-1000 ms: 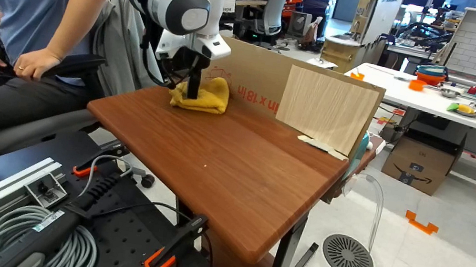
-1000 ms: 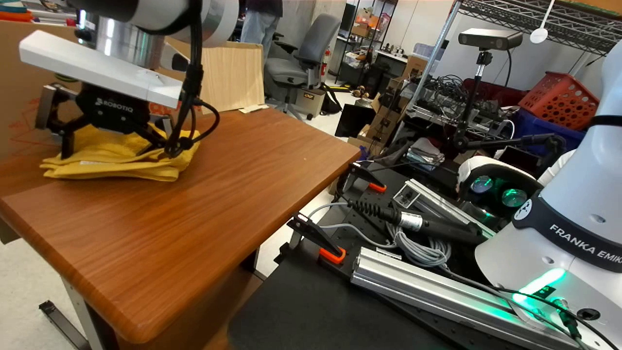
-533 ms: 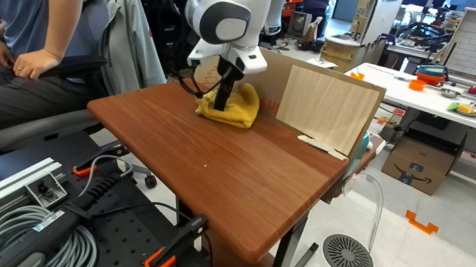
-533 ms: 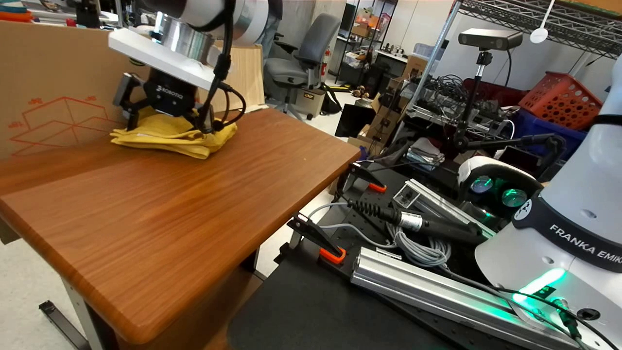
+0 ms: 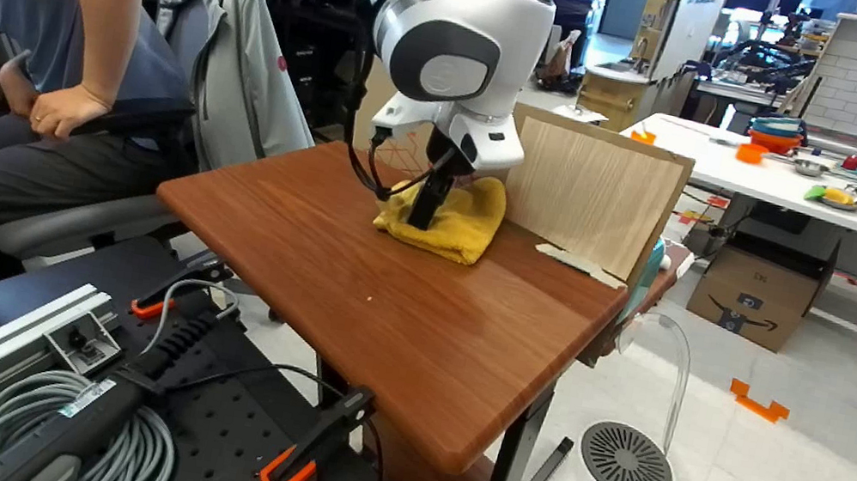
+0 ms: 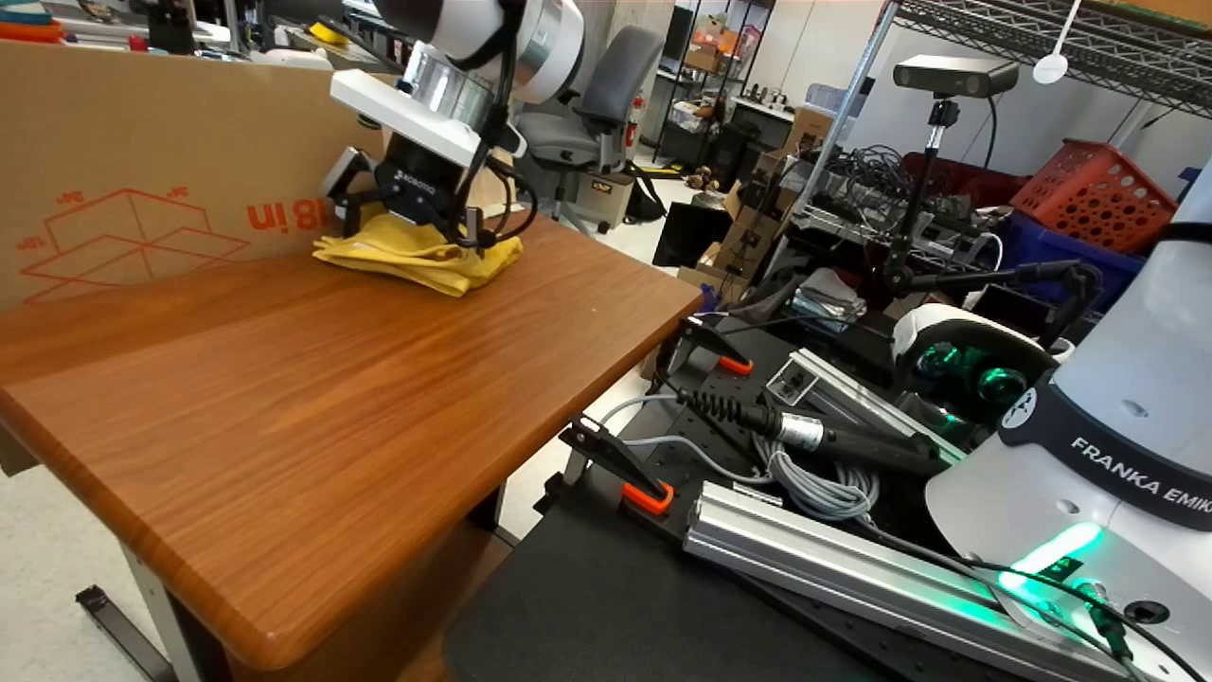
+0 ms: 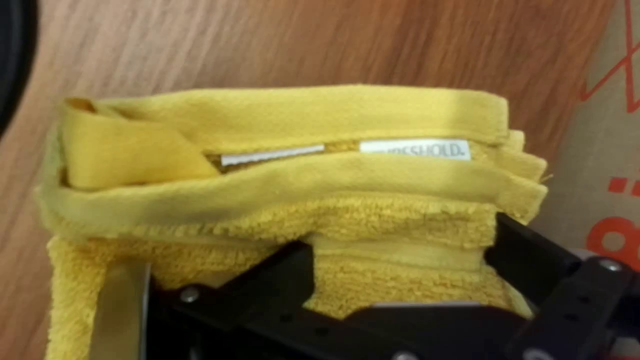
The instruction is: Use the yellow towel to wipe the table
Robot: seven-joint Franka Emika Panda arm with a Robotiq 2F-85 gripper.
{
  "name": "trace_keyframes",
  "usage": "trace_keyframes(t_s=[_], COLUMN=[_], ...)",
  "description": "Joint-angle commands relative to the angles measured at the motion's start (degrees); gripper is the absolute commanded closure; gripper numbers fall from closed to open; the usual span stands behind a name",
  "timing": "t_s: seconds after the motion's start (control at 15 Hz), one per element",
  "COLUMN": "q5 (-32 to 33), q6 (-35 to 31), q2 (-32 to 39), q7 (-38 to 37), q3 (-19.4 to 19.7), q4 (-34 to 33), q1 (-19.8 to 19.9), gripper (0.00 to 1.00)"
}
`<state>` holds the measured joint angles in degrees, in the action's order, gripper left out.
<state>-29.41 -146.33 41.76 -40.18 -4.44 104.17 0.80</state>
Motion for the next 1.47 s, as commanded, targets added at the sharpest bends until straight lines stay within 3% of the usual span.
trace_keyframes(t_s=[0.0, 0.4, 0.67, 0.73, 0.93, 1.4], q5=[-1.2, -1.0, -3.0, -1.7, -2.3, -2.3], q6=[1.1, 2.0, 1.2, 1.7, 1.7, 1.7], q2=[-1.1, -5.8, -12.4, -9.8, -11.9, -12.2], q7=[3.7, 6.2, 11.7, 8.1, 10.0, 10.1], q3=[1.0, 1.9, 1.0, 2.4, 2.5, 2.5], q4=[8.0, 16.2, 23.2, 17.3, 20.8, 21.4], q1=[2.0, 2.6, 3.6, 1.6, 1.8, 1.8], gripper=[0.0, 0.0, 0.0, 0.0, 0.0, 0.0])
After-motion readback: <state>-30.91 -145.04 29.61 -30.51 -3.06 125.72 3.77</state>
